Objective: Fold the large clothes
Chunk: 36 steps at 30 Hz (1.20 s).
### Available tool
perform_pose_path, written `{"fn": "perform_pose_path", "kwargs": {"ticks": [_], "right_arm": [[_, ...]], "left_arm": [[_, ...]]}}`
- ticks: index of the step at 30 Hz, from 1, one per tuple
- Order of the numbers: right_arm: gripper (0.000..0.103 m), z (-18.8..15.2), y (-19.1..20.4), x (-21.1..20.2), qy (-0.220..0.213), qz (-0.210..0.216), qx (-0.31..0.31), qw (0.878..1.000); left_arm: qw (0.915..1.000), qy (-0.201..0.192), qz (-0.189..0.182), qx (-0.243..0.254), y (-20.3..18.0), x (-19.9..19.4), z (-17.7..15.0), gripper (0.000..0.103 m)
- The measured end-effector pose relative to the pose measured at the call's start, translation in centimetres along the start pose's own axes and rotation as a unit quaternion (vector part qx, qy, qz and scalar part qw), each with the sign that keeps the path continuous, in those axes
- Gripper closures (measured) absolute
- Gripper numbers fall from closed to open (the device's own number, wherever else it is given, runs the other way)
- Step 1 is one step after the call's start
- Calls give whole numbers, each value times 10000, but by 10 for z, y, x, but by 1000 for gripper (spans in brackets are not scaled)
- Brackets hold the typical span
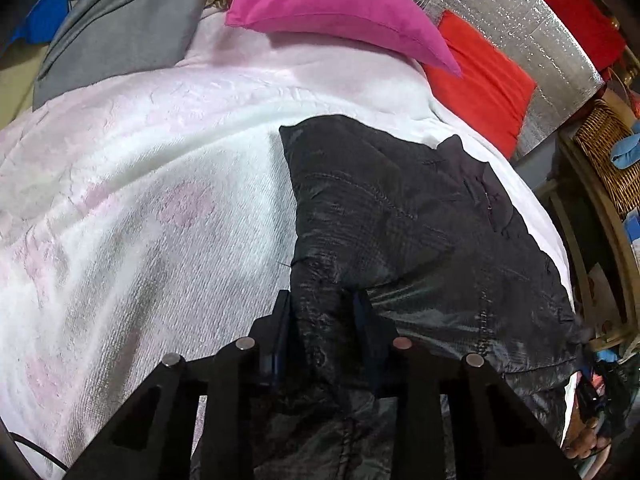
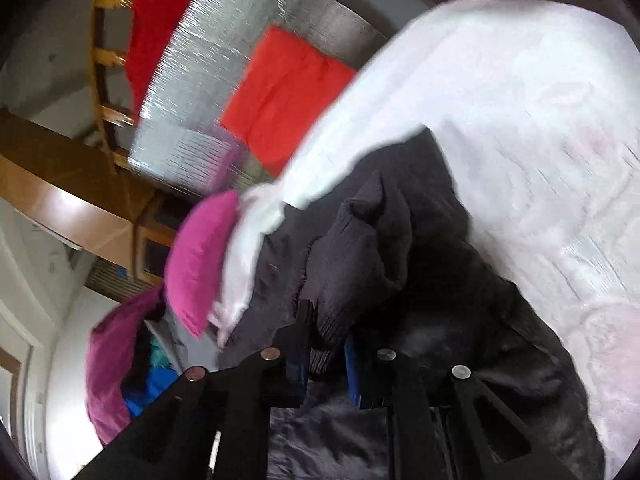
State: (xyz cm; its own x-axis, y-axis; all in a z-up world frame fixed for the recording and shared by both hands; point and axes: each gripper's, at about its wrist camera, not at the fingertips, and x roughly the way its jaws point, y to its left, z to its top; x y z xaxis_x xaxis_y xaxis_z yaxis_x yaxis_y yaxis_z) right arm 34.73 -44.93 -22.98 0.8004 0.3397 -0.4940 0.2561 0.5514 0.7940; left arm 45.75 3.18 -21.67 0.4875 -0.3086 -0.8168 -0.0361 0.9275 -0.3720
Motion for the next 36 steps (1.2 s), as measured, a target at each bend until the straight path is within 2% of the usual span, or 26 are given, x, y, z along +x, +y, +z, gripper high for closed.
{"fn": "perform_pose_path", "kwargs": {"ticks": [2, 4, 7, 8, 9, 13, 15, 16, 17, 19, 20, 21, 22, 24, 29, 32, 34, 36], "right_arm": [[87, -1, -9, 7, 177, -212, 55, 9996], [87, 2, -18, 12, 318, -133, 282, 9990], [83, 7, -25, 12, 447, -54, 568, 9974], [82, 8, -26, 10, 446, -95, 585, 9972], [81, 9, -27, 8, 436, -118, 589, 9972], [75, 19, -36, -6, 175, -97, 752, 9970], [61, 21, -41, -5, 119, -26, 846, 9963], [50, 22, -43, -3, 117, 53, 882, 9960], [47, 23, -43, 1, 81, 150, 898, 9958], [50, 25, -39, 6, -18, 124, 739, 9972], [63, 25, -35, 7, -102, -2, 577, 9983], [82, 25, -31, 8, -161, -133, 438, 9988], [83, 24, -25, 9, -185, -310, 254, 9990], [87, 23, -18, 6, -285, -381, 110, 9988], [87, 16, 8, -16, -553, -607, -504, 9954], [87, 14, 1, -9, -327, -1004, -546, 9929], [85, 16, -7, 3, 29, -1241, -494, 9910], [85, 19, -10, 0, 60, -1133, -367, 9929]], "left_arm": [[10000, 22, 28, -10, 0, 1, 0, 69], [10000, 48, 40, -27, 0, 1, 0, 68], [9998, 97, 178, -50, -2, 4, -1, 51], [9997, 140, 178, -58, -1, 6, -1, 45], [9997, 175, 162, -69, -1, 7, -1, 43], [9997, 150, 183, -59, -3, 8, -2, 42], [9997, 139, 202, -22, -5, 9, -3, 41], [9997, 129, 211, 2, -7, 10, -3, 41], [9997, 110, 229, 40, -9, 10, -4, 41], [9994, 72, 298, 133, -14, 11, -5, 41], [9993, 57, 323, 176, -16, 12, -6, 41], [9992, 43, 345, 213, -17, 12, -6, 41], [9991, 36, 349, 232, -17, 12, -6, 41], [9993, 16, 323, 208, -15, 12, -5, 42], [9990, -25, 367, 270, -17, 11, -5, 44], [9987, 8, 413, 297, -19, 14, -4, 44], [9988, 19, 408, 269, -17, 13, -4, 44], [9990, 40, 379, 227, -16, 13, -3, 44]]}}
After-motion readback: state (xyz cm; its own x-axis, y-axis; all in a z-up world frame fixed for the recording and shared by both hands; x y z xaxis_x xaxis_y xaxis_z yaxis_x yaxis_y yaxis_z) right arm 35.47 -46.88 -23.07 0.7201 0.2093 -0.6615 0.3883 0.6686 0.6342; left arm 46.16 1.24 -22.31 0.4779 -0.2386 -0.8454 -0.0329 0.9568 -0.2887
